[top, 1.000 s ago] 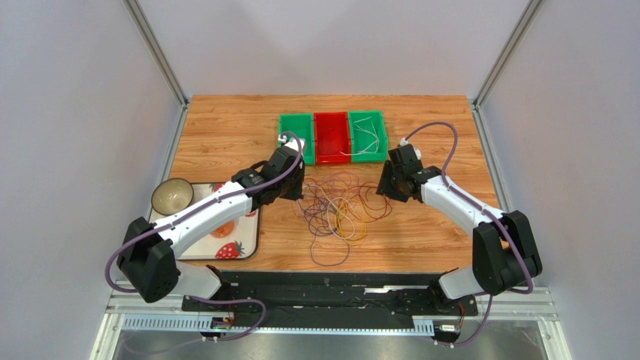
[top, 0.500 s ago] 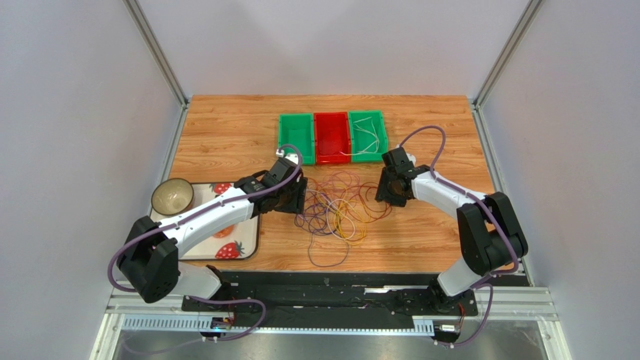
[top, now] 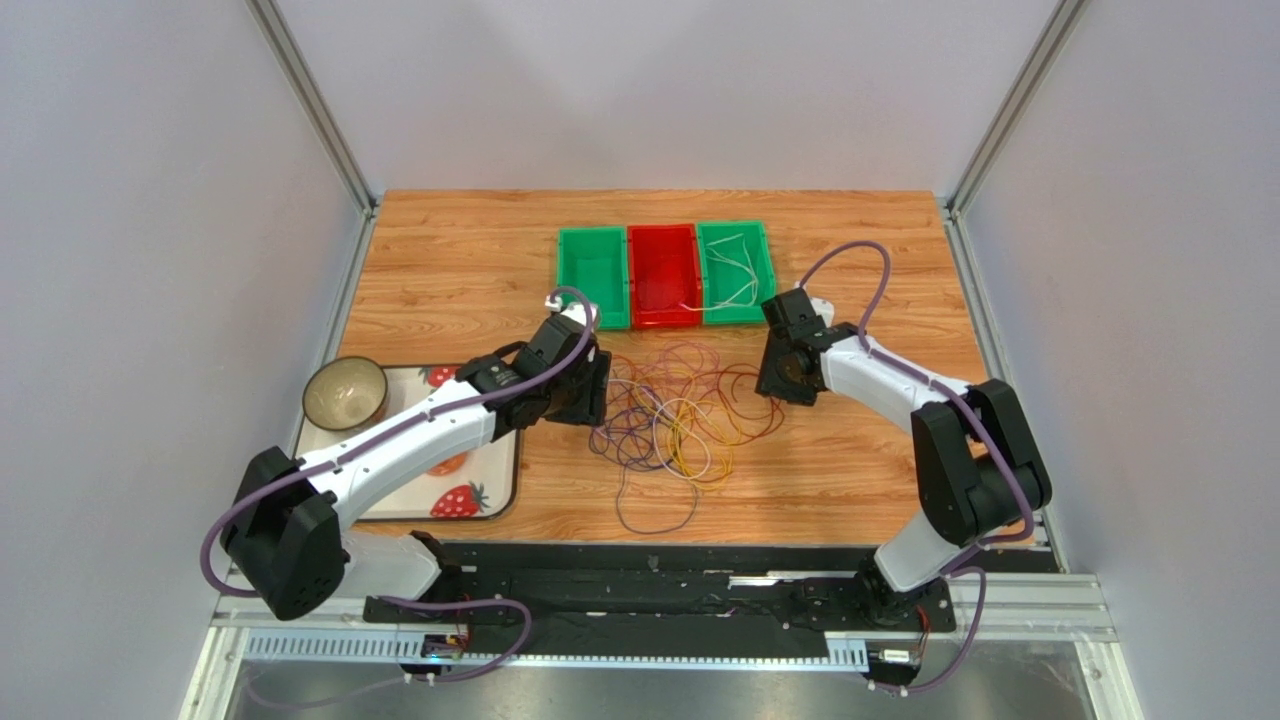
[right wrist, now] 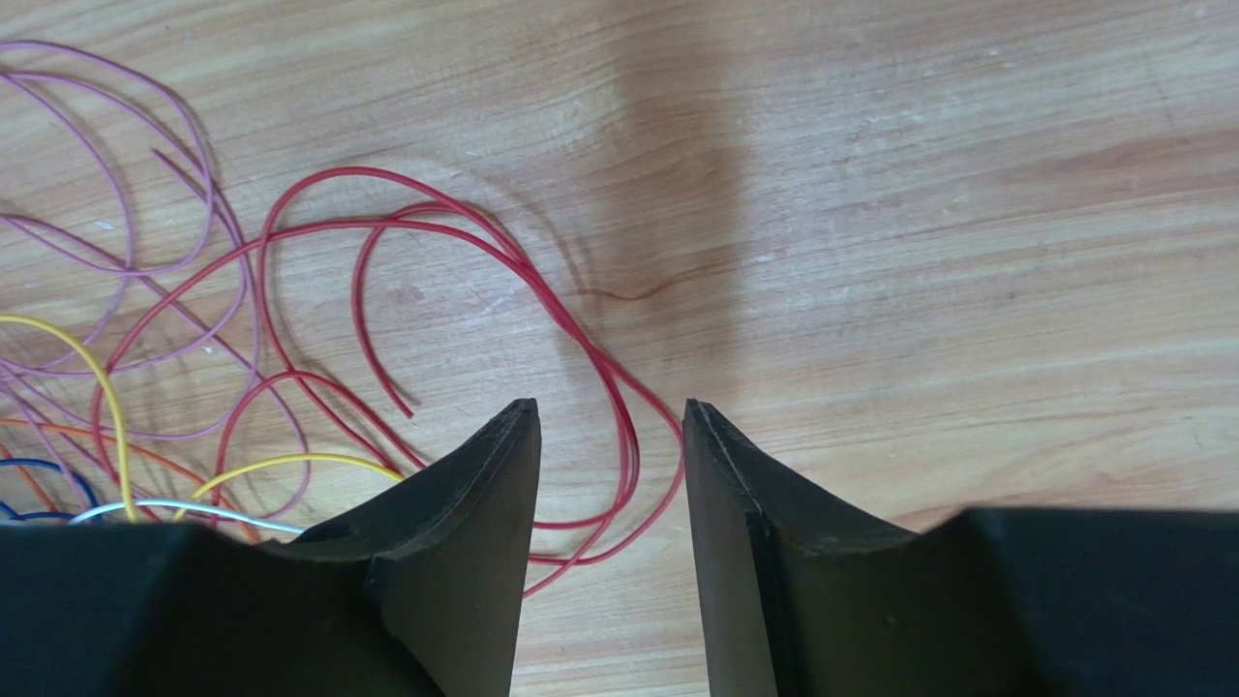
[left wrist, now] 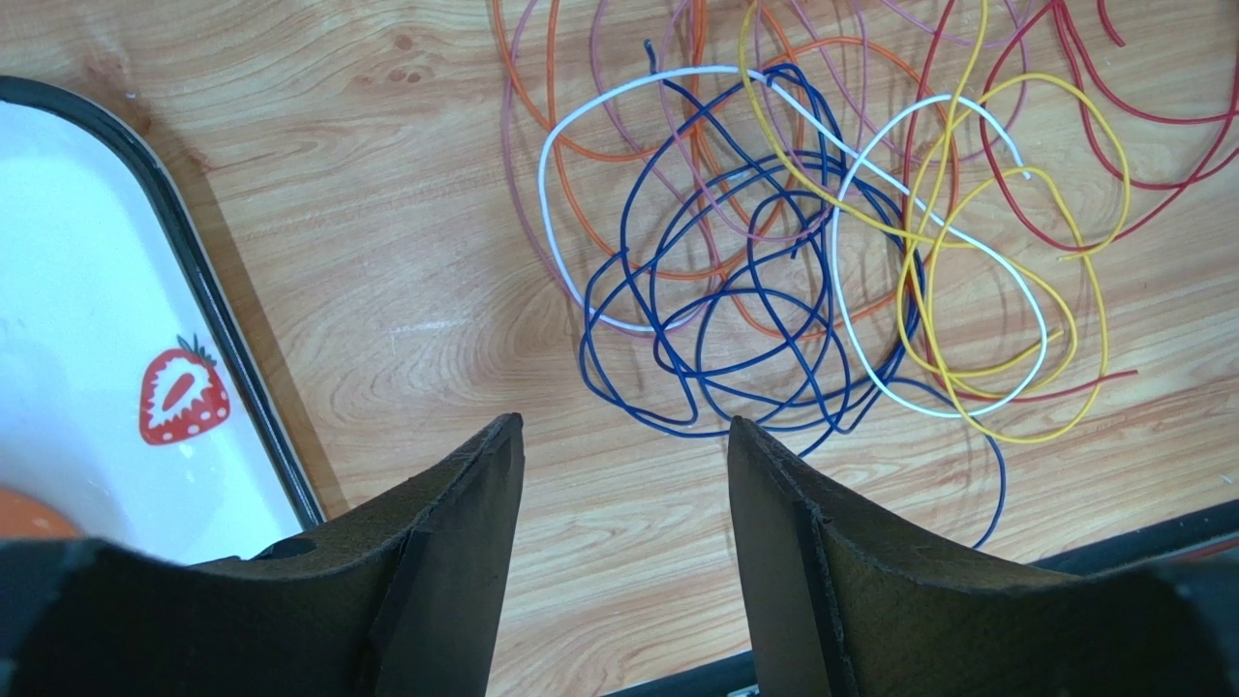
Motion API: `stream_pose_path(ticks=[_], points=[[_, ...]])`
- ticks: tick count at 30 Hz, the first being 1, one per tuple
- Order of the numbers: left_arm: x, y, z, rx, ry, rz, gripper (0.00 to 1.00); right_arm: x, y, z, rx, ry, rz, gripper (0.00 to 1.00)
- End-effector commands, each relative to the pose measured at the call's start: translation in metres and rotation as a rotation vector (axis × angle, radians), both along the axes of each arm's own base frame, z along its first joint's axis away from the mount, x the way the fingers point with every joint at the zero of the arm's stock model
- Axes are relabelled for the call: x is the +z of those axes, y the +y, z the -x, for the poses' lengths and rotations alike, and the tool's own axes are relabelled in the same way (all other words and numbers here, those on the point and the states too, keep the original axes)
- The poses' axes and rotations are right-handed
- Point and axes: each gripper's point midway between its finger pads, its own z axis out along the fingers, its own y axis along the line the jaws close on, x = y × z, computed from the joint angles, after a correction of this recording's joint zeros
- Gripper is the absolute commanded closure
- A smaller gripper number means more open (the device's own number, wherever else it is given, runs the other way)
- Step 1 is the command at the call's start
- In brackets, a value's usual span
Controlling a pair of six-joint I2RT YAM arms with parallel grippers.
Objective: Untangle the cables
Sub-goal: Pick up the cable at the center of the board.
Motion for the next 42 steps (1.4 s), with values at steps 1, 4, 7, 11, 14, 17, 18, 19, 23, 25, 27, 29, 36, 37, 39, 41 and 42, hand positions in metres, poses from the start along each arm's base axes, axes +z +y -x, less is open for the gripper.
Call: stream_pose_path(ticks=[1, 4, 7, 11, 14, 17, 18, 19, 23, 25, 27, 29, 36, 37, 39, 41, 42], points=[[0.015, 0.0, 0.0, 0.0, -0.044, 0.031, 0.38, 0.021, -0.012, -0.007, -0.018, -0.058, 0.045, 0.54], [0.02, 0.001, 0.0, -0.004, -0.055, 0.034, 0.37, 0.018, -0.011, -0.003, -0.012, -0.052, 0.039, 0.53], [0.021, 0.003, 0.0, -0.001, -0.062, 0.029, 0.37, 0.011, -0.007, -0.001, -0.002, -0.027, 0.018, 0.53], [0.021, 0.003, 0.001, -0.003, -0.056, 0.027, 0.37, 0.002, -0.005, 0.003, 0.005, 0.008, 0.014, 0.54], [0.021, 0.005, 0.002, 0.0, -0.057, 0.026, 0.37, -0.004, -0.004, 0.007, 0.009, 0.032, 0.011, 0.54], [0.021, 0.007, 0.003, 0.003, -0.059, 0.026, 0.37, -0.008, -0.006, 0.009, 0.005, 0.05, 0.024, 0.54], [0.022, 0.007, 0.004, 0.004, -0.06, 0.028, 0.37, -0.01, -0.007, 0.011, 0.005, 0.06, 0.027, 0.54], [0.022, 0.006, 0.004, 0.002, -0.061, 0.031, 0.37, -0.012, -0.008, 0.014, 0.002, 0.072, 0.03, 0.55], [0.023, 0.006, 0.004, 0.001, -0.062, 0.032, 0.37, -0.023, -0.007, 0.023, 0.004, 0.118, 0.028, 0.58], [0.023, 0.007, 0.004, -0.001, -0.06, 0.031, 0.37, -0.026, -0.007, 0.024, 0.0, 0.125, 0.026, 0.6], [0.025, 0.007, 0.005, -0.002, -0.064, 0.033, 0.37, -0.028, -0.009, 0.026, -0.002, 0.134, 0.032, 0.62], [0.027, 0.007, 0.005, -0.002, -0.068, 0.037, 0.37, -0.028, -0.008, 0.026, 0.001, 0.133, 0.033, 0.64], [0.029, 0.01, 0.006, 0.003, -0.077, 0.031, 0.37, -0.033, -0.008, 0.026, 0.007, 0.158, 0.042, 0.92], [0.028, 0.011, 0.006, 0.004, -0.075, 0.03, 0.37, -0.033, -0.007, 0.026, 0.009, 0.159, 0.041, 0.95], [0.028, 0.011, 0.007, 0.003, -0.073, 0.028, 0.37, -0.033, -0.007, 0.025, 0.009, 0.158, 0.044, 1.0], [0.027, 0.012, 0.007, 0.006, -0.073, 0.028, 0.37, -0.033, -0.007, 0.025, 0.011, 0.156, 0.044, 1.0], [0.027, 0.012, 0.007, 0.006, -0.074, 0.029, 0.37, -0.032, -0.008, 0.024, 0.01, 0.153, 0.045, 1.0]])
